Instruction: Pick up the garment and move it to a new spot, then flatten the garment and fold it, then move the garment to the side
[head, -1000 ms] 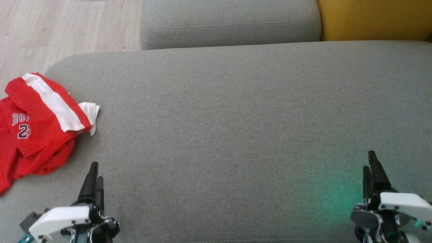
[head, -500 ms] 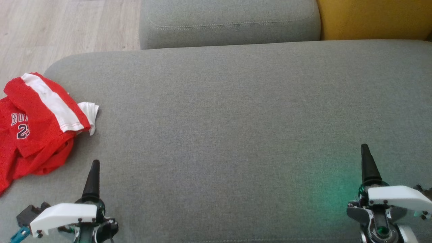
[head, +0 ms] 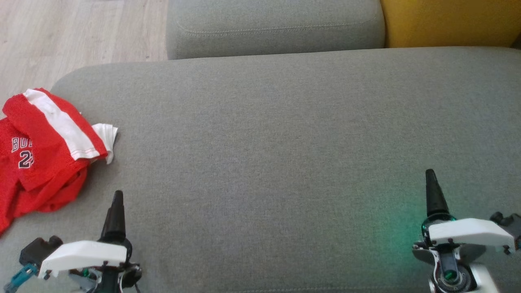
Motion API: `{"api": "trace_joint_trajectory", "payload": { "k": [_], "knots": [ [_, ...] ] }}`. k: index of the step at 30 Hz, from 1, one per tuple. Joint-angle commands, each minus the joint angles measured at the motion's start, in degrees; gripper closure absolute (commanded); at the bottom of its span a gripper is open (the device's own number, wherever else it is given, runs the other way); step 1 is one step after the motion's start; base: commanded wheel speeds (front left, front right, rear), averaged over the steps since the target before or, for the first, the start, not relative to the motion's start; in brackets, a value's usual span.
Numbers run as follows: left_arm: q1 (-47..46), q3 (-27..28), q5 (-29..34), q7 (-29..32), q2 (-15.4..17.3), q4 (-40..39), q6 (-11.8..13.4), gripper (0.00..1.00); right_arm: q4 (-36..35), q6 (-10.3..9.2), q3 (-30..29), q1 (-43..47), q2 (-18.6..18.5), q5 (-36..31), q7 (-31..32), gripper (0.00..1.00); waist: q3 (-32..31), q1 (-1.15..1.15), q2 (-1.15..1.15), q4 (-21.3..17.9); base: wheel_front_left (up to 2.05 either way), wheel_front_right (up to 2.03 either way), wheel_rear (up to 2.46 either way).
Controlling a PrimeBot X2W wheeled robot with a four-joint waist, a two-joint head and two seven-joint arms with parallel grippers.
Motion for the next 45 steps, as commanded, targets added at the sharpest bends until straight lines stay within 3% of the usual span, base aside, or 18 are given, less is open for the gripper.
{"api": "trace_joint_trajectory", "payload": {
  "k": [1,45],
  "knots": [
    [-3.47,0.49,2.29,-0.72,0.77,-2.09,0.11,0.0,-1.57,-0.02,0.98,-3.88,-1.2,-2.13,-0.74,0.0,0.0,0.0,0.0,-0.02,0.0,0.0,0.0],
    [-4.64,-1.26,34.95,-8.09,2.24,-1.54,4.31,0.0,2.58,-0.04,4.54,-7.86,-0.85,-35.02,-8.18,0.0,0.2,0.0,0.0,-0.57,0.0,0.0,0.0]
  ]
}}
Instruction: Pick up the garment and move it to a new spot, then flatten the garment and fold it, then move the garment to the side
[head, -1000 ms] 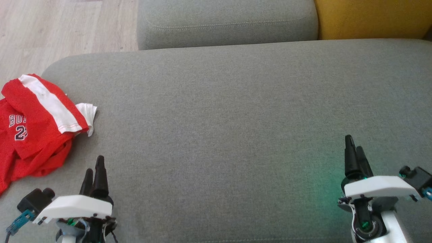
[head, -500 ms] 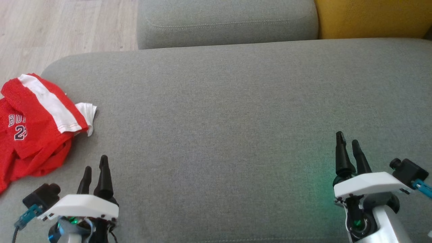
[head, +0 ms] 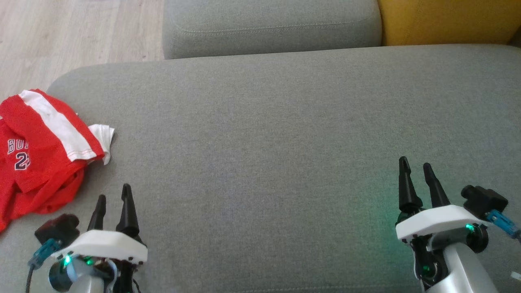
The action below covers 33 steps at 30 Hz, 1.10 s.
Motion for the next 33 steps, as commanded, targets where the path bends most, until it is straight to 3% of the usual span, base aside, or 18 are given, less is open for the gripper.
{"api": "trace_joint_trajectory", "payload": {
  "k": [1,33],
  "knots": [
    [-3.24,0.84,1.56,-0.71,1.39,-1.77,0.28,0.0,-1.58,-0.04,1.22,-3.42,-0.69,-1.62,-0.88,0.0,0.01,0.0,0.0,-0.03,0.0,0.0,0.0],
    [-3.97,1.24,23.7,-6.06,2.04,-0.78,3.12,0.0,0.32,-0.05,1.35,-5.65,-0.08,-25.29,-6.28,0.0,0.07,0.0,0.0,-0.86,0.0,0.0,0.0]
  ]
}}
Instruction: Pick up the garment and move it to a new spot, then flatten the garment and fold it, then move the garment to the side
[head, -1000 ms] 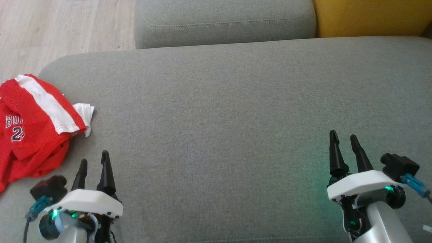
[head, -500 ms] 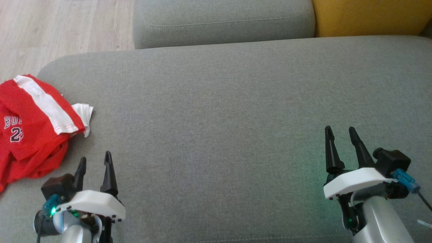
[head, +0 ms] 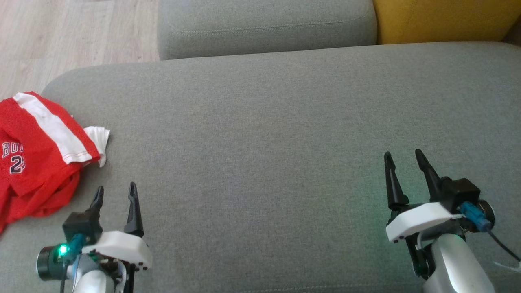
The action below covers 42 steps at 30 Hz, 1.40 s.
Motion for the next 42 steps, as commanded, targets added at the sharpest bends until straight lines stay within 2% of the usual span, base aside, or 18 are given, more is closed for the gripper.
{"api": "trace_joint_trajectory", "payload": {
  "k": [1,14,20,26,42],
  "knots": [
    [-3.39,2.18,2.32,-1.18,1.2,-1.63,0.52,0.0,-1.46,-0.05,1.45,-3.38,-0.16,-2.28,-1.17,0.0,-0.08,0.0,0.0,-0.05,0.0,0.0,0.0],
    [-2.78,2.67,1.81,-1.21,0.72,-1.94,0.4,0.0,-1.7,-0.05,1.04,-2.82,-0.1,-2.1,-1.19,0.0,-0.28,0.0,0.0,-0.08,0.0,0.0,0.0],
    [-2.93,2.84,1.91,-1.21,0.56,-2.42,0.88,0.0,-2.4,-0.05,2.08,-2.92,-0.09,-1.53,-1.19,0.0,-0.32,0.0,0.0,1.95,0.0,0.0,0.0],
    [-3.79,3.29,1.97,-1.21,0.62,-2.69,1.02,0.0,-3.11,-0.05,3.63,-3.34,-0.09,-0.06,-1.19,0.0,-0.72,0.0,0.0,7.1,0.0,0.0,0.0],
    [-5.02,6.34,1.81,-1.21,2.94,-2.11,1.8,0.0,-3.04,-0.05,6.34,-2.81,-0.08,4.15,-1.19,0.0,-1.86,0.0,0.0,24.57,0.0,0.0,0.0]
  ]
}}
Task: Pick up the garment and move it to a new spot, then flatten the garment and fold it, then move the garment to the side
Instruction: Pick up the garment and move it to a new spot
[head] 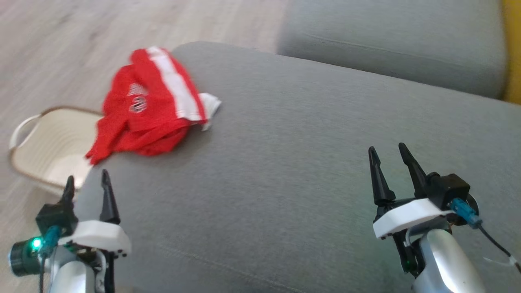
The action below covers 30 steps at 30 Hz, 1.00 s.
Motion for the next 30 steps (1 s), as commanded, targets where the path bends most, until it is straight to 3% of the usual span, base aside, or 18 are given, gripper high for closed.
{"api": "trace_joint_trajectory", "payload": {
  "k": [1,6,13,23,30],
  "knots": [
    [-2.7,2.64,-0.25,-0.71,1.64,-1.43,0.31,0.0,-1.78,-0.05,1.27,-1.95,-0.12,0.54,-0.63,0.0,-0.1,0.0,0.0,4.65,0.0,0.0,0.0],
    [-1.63,3.74,-0.67,-0.71,1.95,-0.6,0.42,0.0,-1.78,-0.05,1.91,-1.75,-0.12,1.16,-0.63,0.0,-0.11,0.0,0.0,8.09,0.0,0.0,0.0],
    [-0.1,4.52,-1.15,-0.71,1.7,-0.18,0.51,0.0,-1.52,-0.05,2.47,-1.8,-0.12,1.25,-0.63,0.0,0.35,0.0,0.0,9.05,0.0,0.0,0.0],
    [-3.03,6.46,-3.58,-0.71,1.35,1.24,-1.25,0.0,-1.46,-0.05,3.01,-3.1,-0.12,-0.74,-0.63,0.0,4.25,0.0,0.0,5.32,0.0,0.0,0.0],
    [-10.46,8.43,-6.87,-0.71,2.73,6.56,-5.54,0.0,-2.14,-0.05,3.28,-5.37,-0.13,-3.44,-0.63,0.0,9.46,0.0,0.0,0.94,0.0,0.0,0.0]
  ]
}}
